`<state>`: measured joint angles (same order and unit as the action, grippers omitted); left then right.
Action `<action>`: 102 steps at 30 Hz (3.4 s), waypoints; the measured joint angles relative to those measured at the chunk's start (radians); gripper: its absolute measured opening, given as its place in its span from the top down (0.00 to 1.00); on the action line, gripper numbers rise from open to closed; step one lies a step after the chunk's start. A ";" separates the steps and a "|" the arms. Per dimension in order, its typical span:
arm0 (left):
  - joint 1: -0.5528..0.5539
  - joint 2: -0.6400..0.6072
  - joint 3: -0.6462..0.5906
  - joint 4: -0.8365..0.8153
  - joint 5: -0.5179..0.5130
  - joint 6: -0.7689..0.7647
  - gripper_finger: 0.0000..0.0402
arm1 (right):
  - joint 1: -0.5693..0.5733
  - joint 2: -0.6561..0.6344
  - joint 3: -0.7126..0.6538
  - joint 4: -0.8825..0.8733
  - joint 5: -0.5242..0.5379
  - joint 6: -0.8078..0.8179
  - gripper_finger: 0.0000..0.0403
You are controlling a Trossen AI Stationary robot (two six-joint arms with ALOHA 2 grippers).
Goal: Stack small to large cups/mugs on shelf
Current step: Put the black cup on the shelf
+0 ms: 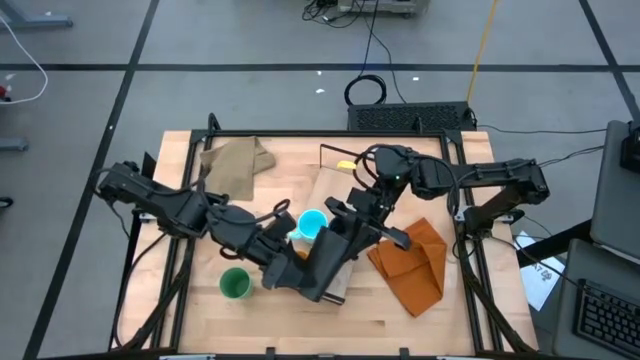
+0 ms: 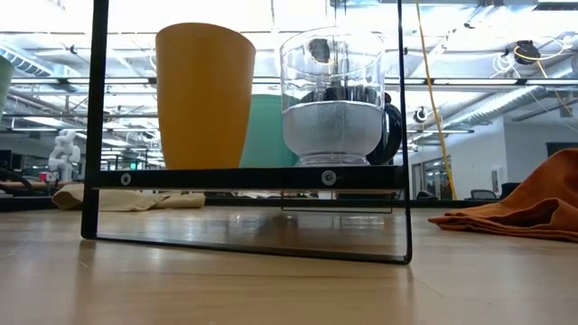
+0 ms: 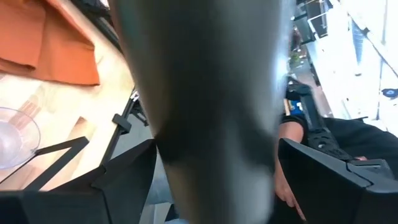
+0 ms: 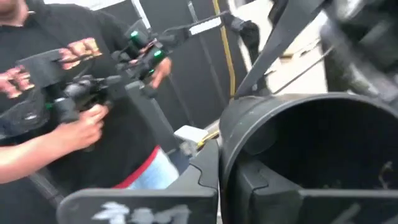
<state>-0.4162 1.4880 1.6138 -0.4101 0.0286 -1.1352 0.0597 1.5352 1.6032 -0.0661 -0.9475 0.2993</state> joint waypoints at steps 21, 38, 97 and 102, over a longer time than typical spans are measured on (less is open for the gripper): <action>0.003 0.049 -0.001 0.054 0.042 -0.008 0.19 | 0.033 0.051 -0.001 0.103 -0.034 0.085 1.00; 0.003 0.050 -0.001 0.048 0.028 0.031 0.24 | 0.033 0.051 -0.002 0.111 -0.027 0.095 0.97; 0.057 0.053 -0.002 0.046 0.044 0.073 0.29 | -0.126 0.027 0.001 0.059 -0.095 0.263 0.54; 0.059 0.052 -0.002 0.044 0.041 0.050 0.30 | -0.167 0.027 0.001 0.054 -0.116 0.264 0.48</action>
<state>-0.3576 1.5402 1.6115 -0.3662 0.0696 -1.0856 -0.1076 1.5623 1.6039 -0.0116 -1.0634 0.5636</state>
